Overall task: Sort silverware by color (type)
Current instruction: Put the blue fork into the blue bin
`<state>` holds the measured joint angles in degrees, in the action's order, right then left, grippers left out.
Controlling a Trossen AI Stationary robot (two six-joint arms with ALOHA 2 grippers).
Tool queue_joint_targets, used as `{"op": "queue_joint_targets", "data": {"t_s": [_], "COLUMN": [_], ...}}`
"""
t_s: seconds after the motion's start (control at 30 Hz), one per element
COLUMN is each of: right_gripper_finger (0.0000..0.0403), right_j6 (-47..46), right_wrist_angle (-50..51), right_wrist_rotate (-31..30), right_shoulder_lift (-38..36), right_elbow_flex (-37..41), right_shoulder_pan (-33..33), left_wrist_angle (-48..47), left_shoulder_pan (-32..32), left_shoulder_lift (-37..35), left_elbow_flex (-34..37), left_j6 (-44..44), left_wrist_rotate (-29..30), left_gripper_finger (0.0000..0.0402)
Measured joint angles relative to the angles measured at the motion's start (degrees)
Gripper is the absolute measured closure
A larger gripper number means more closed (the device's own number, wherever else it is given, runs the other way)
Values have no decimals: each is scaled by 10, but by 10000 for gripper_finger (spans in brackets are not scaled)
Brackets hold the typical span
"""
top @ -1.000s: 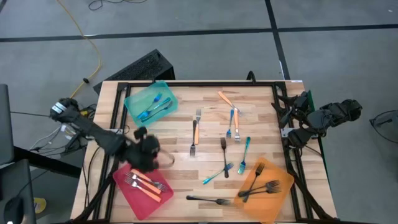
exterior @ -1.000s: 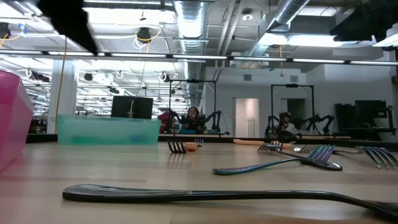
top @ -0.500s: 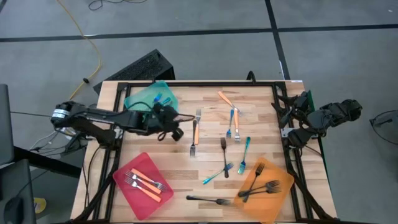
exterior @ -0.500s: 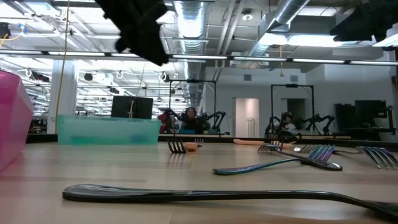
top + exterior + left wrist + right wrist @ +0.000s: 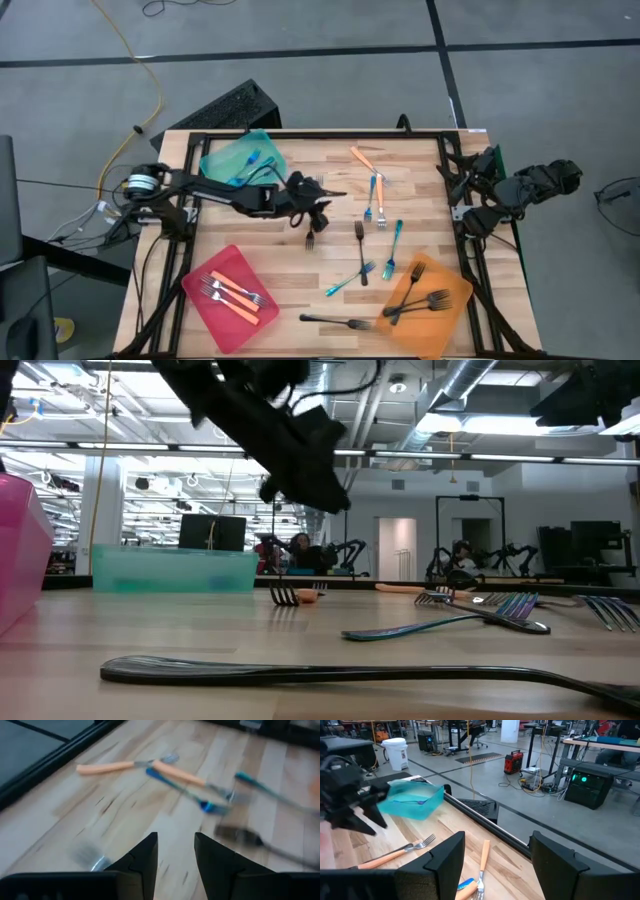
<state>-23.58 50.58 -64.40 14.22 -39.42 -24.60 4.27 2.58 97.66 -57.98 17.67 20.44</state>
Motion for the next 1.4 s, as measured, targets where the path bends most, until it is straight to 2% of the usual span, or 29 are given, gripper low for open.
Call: {"op": "queue_joint_targets", "data": {"t_s": [0.23,0.4,0.6,0.9,1.07,1.17,1.3,1.4], "right_gripper_finger": [161,161,161,161,161,161,161,161], "right_j6": [0,0,0,0,0,0,0,0], "right_wrist_angle": [0,0,0,0,0,0,0,0], "right_wrist_rotate": [0,0,0,0,0,0,0,0], "right_shoulder_lift": [0,0,0,0,0,0,0,0], "right_elbow_flex": [0,0,0,0,0,0,0,0], "right_shoulder_pan": [0,0,0,0,0,0,0,0], "left_wrist_angle": [167,268,225,51,75,83,113,144], "left_shoulder_pan": [13,13,10,0,-23,-36,-57,-67], "left_shoulder_lift": [68,103,160,276,322,329,329,329], "left_elbow_flex": [0,-12,-102,-287,-341,-349,-348,-348], "left_j6": [-13,-12,-73,-86,-112,-193,-289,-301], "left_wrist_rotate": [-95,-81,-73,-69,-168,-228,-205,-203], "left_gripper_finger": [290,290,290,290,290,290,290,290]}}
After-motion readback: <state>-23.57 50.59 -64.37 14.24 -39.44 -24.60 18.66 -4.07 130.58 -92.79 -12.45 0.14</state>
